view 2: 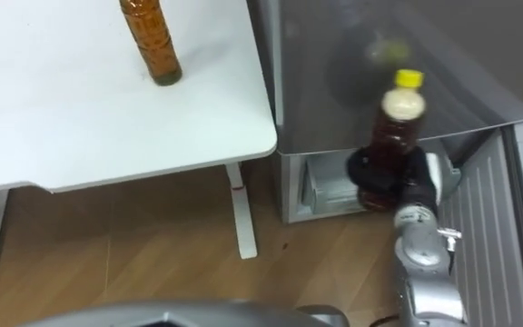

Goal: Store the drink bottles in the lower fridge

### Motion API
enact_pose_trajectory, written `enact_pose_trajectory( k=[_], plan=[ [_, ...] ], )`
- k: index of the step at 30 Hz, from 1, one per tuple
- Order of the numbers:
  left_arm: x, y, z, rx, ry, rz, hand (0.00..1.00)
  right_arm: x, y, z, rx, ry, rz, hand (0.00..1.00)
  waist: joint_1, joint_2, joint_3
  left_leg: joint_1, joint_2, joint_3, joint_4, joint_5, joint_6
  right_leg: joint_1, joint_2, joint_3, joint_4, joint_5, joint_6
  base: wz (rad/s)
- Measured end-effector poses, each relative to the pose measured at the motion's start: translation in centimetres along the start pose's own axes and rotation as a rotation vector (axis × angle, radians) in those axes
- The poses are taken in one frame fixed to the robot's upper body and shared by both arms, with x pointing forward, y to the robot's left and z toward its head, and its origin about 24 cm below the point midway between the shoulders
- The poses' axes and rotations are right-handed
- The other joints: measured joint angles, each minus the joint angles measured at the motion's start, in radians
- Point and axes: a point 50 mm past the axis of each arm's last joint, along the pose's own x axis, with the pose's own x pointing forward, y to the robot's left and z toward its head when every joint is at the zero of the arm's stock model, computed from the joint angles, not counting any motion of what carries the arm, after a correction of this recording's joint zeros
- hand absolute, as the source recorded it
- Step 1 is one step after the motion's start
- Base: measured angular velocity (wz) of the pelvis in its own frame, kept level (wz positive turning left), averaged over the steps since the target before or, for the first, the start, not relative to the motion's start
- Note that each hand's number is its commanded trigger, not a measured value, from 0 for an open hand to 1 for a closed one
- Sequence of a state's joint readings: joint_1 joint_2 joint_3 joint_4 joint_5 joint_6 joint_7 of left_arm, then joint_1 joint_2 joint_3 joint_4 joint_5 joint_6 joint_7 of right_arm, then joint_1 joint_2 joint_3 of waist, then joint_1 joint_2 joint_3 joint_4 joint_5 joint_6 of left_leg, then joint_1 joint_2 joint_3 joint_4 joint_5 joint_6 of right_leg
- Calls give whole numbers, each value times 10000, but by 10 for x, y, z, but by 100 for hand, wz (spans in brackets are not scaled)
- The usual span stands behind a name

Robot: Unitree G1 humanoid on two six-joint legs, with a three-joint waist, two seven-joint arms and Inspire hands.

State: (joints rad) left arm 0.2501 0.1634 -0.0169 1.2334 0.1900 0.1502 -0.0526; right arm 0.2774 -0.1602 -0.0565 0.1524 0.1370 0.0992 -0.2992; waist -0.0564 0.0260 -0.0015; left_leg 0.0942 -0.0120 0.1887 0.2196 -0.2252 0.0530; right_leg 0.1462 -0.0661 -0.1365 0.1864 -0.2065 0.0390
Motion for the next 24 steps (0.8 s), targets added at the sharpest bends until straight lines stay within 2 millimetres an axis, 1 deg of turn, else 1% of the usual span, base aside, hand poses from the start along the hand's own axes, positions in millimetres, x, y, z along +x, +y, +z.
enact_pose_trajectory(
  k=[2,6,10,11,12,14,21,24],
  plan=[
    [0,0,2,135,-81,1,0,0,-5,-1,-40,23,-898,100,15,-3,2,40,-16,13,-103,-2,-1,-9,-4,6,-10,0,4,-3],
    [0,-1,5,351,-169,-43,0,0,-9,-6,11,131,-1919,100,112,-11,5,53,-18,18,-158,-2,-5,-29,3,1,-22,-5,12,1],
    [-1,-3,8,525,-363,-40,0,2,-11,-12,819,620,-2679,100,198,-28,53,67,-17,7,-223,1,-12,-51,7,-26,-24,-7,15,0],
    [-1,-4,10,591,-469,-54,0,2,-12,-12,1045,738,-2818,100,253,-26,88,69,-17,5,-233,0,-13,-55,6,-31,-24,-7,15,0],
    [-1,-4,13,624,-573,-47,0,2,-12,-13,1278,854,-2864,100,294,-32,119,56,-18,0,-244,0,-14,-71,4,-37,-21,-8,15,0],
    [-1,-4,14,639,-636,-39,0,1,-11,-15,1664,1045,-2834,100,333,-42,140,38,-17,0,-286,0,-14,-106,5,-34,-15,-7,15,0],
    [-1,-6,8,618,-368,-173,0,5,-5,-24,3328,2136,-2645,100,378,-26,131,44,-20,-20,-267,1,-14,-172,8,-31,1,-7,15,0],
    [-1,-6,7,625,-366,-341,0,7,-1,-24,4790,2652,-2408,100,377,53,120,30,-20,-20,-245,0,-14,-173,7,-32,13,-6,15,0]
  ],
)
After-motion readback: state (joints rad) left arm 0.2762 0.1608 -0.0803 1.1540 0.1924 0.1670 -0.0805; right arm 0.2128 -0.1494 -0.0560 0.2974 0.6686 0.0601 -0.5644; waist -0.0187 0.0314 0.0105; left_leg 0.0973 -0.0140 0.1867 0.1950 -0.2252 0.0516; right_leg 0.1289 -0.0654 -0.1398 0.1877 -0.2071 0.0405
